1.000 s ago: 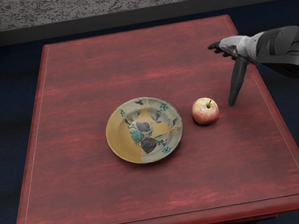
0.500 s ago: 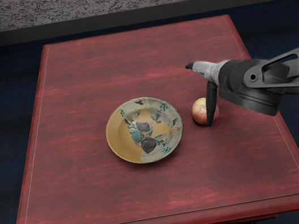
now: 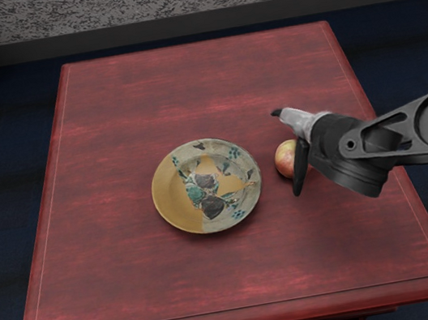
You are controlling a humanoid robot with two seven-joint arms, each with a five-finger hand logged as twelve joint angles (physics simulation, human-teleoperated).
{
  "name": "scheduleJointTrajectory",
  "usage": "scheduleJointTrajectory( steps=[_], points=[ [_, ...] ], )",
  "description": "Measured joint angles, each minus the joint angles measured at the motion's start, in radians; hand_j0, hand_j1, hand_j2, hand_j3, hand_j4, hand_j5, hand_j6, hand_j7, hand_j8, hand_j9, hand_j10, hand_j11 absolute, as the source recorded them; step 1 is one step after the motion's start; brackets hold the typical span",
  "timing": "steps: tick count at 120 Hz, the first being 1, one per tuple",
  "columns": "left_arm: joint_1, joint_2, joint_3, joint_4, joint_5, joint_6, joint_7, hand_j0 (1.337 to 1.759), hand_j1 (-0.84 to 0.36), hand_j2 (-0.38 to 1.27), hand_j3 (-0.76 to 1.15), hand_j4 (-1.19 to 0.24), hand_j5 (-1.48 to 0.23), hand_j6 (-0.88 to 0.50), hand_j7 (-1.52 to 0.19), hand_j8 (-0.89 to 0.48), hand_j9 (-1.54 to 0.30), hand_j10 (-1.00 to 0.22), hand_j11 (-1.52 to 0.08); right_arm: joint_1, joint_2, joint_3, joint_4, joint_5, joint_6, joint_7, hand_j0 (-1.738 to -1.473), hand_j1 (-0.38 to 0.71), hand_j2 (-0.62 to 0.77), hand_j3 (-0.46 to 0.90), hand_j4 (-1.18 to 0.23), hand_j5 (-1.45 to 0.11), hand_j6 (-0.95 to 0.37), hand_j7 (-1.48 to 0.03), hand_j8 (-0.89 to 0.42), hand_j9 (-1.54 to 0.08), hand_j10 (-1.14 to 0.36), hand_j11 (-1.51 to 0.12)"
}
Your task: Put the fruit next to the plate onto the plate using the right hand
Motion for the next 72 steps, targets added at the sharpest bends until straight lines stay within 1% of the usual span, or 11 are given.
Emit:
scheduleJointTrajectory(
  steps=[30,57,72],
  points=[
    [0.000,0.000,0.000,0.000,0.000,0.000,0.000,1.658,0.34,0.00,0.00,-0.01,-0.01,-0.01,-0.01,-0.01,-0.01,-0.01,-0.01,-0.014,0.003,0.005,-0.016,0.002,-0.003,0.000,-1.658,-0.30,-0.01,0.00,-0.04,-0.06,-0.04,-0.06,-0.04,-0.06,-0.04,-0.06],
    [0.000,0.000,0.001,0.000,0.000,0.000,0.000,1.658,0.34,0.00,0.00,-0.01,-0.01,-0.01,-0.01,-0.01,-0.01,-0.01,-0.01,-0.031,0.004,0.004,-0.022,0.004,-0.003,0.001,-1.658,-0.22,-0.02,0.00,-0.11,-0.14,-0.11,-0.14,-0.11,-0.14,-0.11,-0.14],
    [0.000,0.000,0.001,0.000,0.000,0.000,0.000,1.658,0.34,0.00,0.00,-0.01,-0.01,-0.01,-0.01,-0.01,-0.01,-0.01,-0.01,-0.031,0.004,0.004,-0.022,0.005,-0.003,0.002,-1.658,-0.14,-0.03,0.00,-0.17,-0.22,-0.17,-0.22,-0.17,-0.22,-0.17,-0.22]
  ],
)
